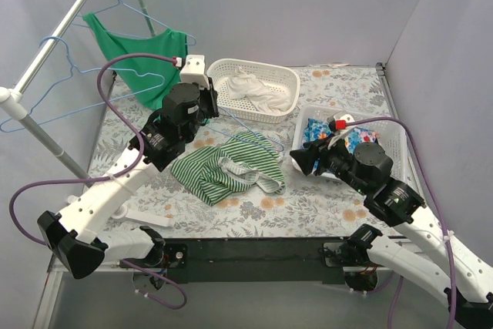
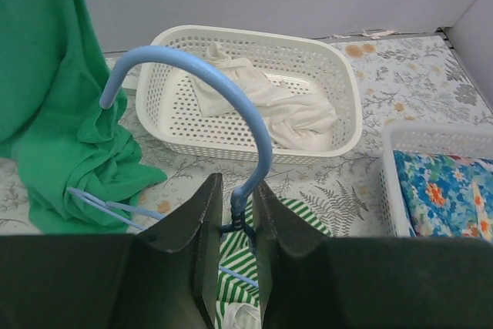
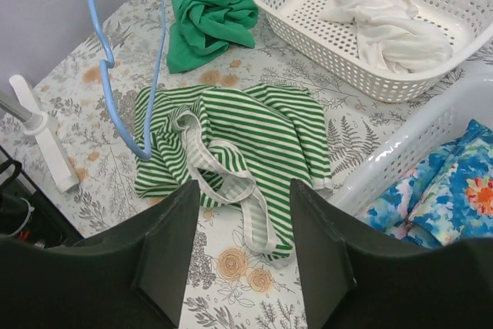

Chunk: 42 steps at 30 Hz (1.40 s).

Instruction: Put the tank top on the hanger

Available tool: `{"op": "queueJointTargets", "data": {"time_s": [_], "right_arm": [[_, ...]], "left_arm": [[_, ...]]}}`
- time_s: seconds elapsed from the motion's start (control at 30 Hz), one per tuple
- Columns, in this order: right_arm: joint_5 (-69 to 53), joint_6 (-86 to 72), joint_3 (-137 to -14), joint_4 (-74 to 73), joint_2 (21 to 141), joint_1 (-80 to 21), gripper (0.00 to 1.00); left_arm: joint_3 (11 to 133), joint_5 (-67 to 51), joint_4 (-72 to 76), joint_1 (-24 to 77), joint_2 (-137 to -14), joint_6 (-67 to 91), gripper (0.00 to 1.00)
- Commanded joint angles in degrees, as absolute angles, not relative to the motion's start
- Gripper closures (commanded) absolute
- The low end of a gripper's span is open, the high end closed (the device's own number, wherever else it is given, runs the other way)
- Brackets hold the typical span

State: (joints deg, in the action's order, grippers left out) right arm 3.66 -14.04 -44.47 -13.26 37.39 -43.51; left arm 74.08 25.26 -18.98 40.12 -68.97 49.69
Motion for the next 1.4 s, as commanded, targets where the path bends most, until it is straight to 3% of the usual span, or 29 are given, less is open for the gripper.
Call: {"op": "queueJointTargets", "data": {"time_s": [0.0, 0.17, 0.37, 0.6, 1.07, 1.37], "right_arm": [[7.0, -18.7, -42.2, -14.7, 35.8, -43.3, 0.44], [-1.5, -22.1, -37.8, -12.2, 42.8, -43.5, 0.56], [-0.4, -23.3, -34.0, -6.9, 50.9, -45.9, 0.61], [7.7, -24.0, -35.6, -3.2, 60.1, -51.0, 0.62], [31.6, -26.5, -43.2, -11.8, 75.4, -59.5, 0.55], [32.1, -28.4, -43.8, -14.2, 78.3, -59.8, 0.57]], "left_arm": [[73.3, 33.7, -22.3, 40.2, -66.6, 51.3, 1.00], [70.2, 38.2, -25.0, 40.2, -64.9, 53.8, 1.00], [67.6, 42.7, -28.4, 40.2, -63.0, 57.5, 1.00], [66.1, 45.3, -31.0, 40.2, -60.9, 59.4, 1.00], [63.6, 47.2, -32.4, 40.1, -57.3, 61.3, 1.00], [62.1, 48.2, -33.3, 40.2, -56.0, 63.0, 1.00]]}}
